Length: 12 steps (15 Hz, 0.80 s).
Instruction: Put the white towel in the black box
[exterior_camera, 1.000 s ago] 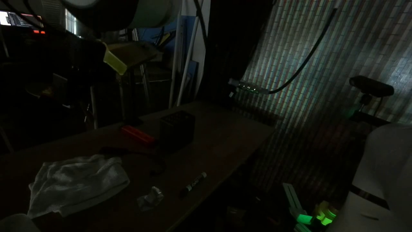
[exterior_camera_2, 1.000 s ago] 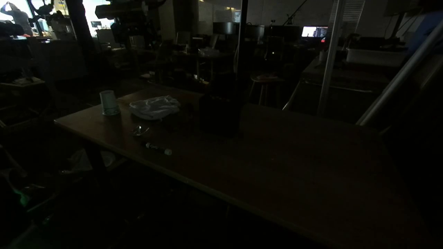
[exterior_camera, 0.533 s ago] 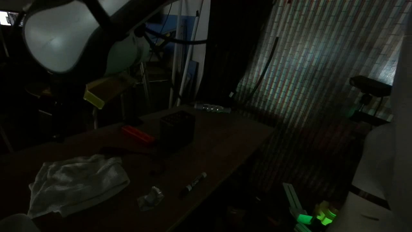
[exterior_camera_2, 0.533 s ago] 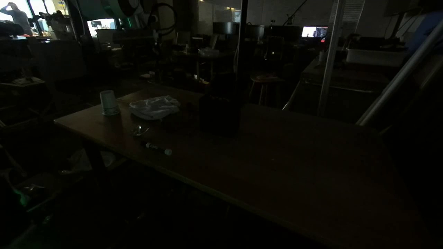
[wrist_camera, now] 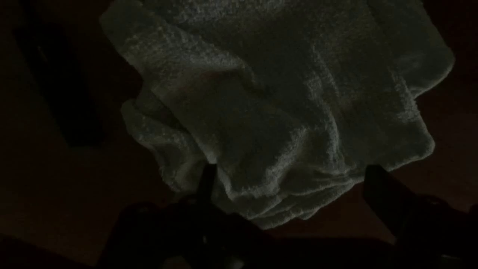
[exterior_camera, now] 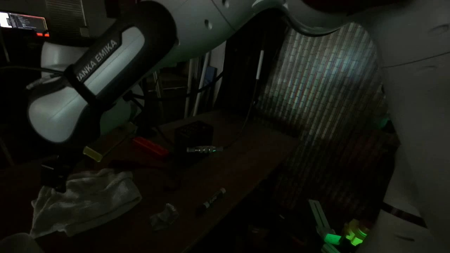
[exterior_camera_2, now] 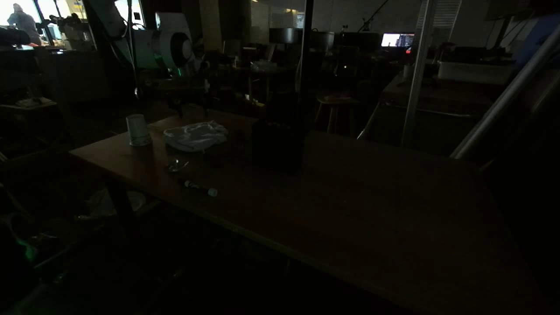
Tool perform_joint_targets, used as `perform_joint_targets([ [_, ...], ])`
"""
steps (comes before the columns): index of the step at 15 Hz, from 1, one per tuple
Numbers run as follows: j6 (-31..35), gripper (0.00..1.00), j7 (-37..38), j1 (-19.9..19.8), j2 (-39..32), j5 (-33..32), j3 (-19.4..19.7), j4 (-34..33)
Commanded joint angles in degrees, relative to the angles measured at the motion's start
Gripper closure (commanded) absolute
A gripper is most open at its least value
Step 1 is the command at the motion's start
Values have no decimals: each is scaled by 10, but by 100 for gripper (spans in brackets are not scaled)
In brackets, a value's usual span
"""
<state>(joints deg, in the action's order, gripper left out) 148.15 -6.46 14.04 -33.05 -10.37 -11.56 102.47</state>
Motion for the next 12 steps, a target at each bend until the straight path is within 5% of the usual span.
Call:
perform_joint_targets([
  [1, 21, 0, 5, 12, -71, 7, 11, -47],
  [6, 30, 0, 6, 12, -119, 13, 9, -56],
  [7, 30, 25, 11, 13, -115, 15, 10, -51],
  [12, 36, 57, 35, 10, -55, 31, -3, 12],
])
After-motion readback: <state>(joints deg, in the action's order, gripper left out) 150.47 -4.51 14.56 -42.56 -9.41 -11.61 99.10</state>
